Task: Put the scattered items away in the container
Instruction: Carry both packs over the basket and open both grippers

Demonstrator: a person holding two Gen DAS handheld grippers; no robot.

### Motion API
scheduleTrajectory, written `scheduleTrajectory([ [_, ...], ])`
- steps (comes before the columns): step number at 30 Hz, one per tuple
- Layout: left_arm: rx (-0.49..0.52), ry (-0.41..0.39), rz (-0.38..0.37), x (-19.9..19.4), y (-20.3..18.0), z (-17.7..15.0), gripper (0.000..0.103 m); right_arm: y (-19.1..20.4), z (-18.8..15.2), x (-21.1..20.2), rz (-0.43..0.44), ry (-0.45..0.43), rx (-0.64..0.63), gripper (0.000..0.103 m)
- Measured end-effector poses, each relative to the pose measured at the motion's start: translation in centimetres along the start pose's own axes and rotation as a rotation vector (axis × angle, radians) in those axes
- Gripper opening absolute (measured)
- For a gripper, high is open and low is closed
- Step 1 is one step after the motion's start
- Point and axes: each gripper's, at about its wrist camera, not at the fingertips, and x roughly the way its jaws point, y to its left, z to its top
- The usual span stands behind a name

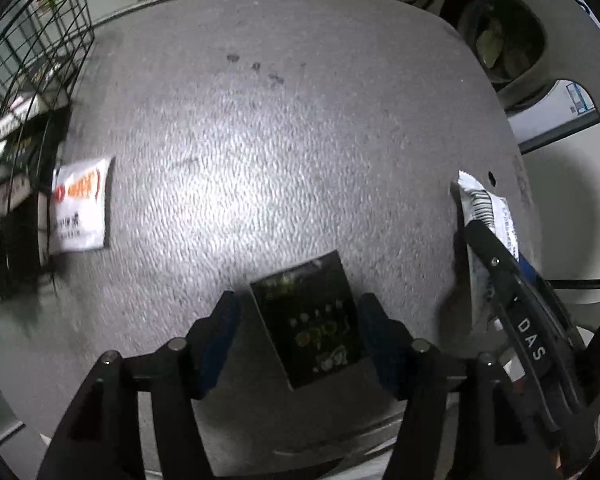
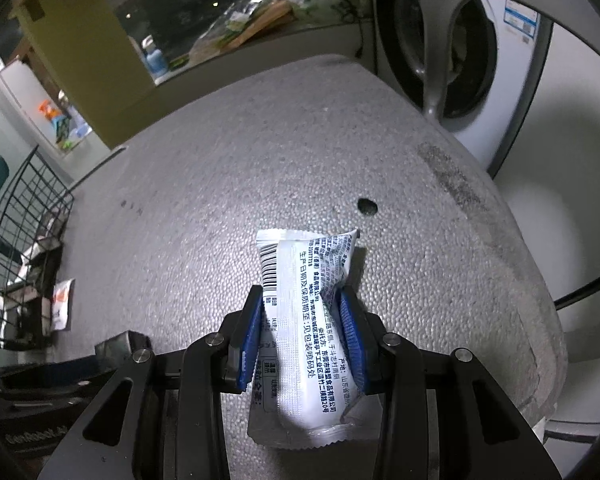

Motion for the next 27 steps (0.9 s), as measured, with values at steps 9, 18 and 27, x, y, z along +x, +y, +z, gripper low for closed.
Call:
scheduleTrajectory([
  [9, -0.010, -0.020, 0.008, -0.3, 0.4, -0.5, 0.052, 0.9, -0.3, -1.5, 0.010, -0.018, -0.013, 0.038],
  [18, -0.064, -0.329, -0.016, -14.4, 5.0, 0.3, 0.052, 11.8, 3.4, -9.2, 0.222, -0.171, -0.200, 0.038],
  [27, -0.369, -0.392, 0.135, -18.9, 21.6, 0.1, 0.052, 30.5, 3.0, -10.8, 0.550, -0.066, -0.580, 0.038],
])
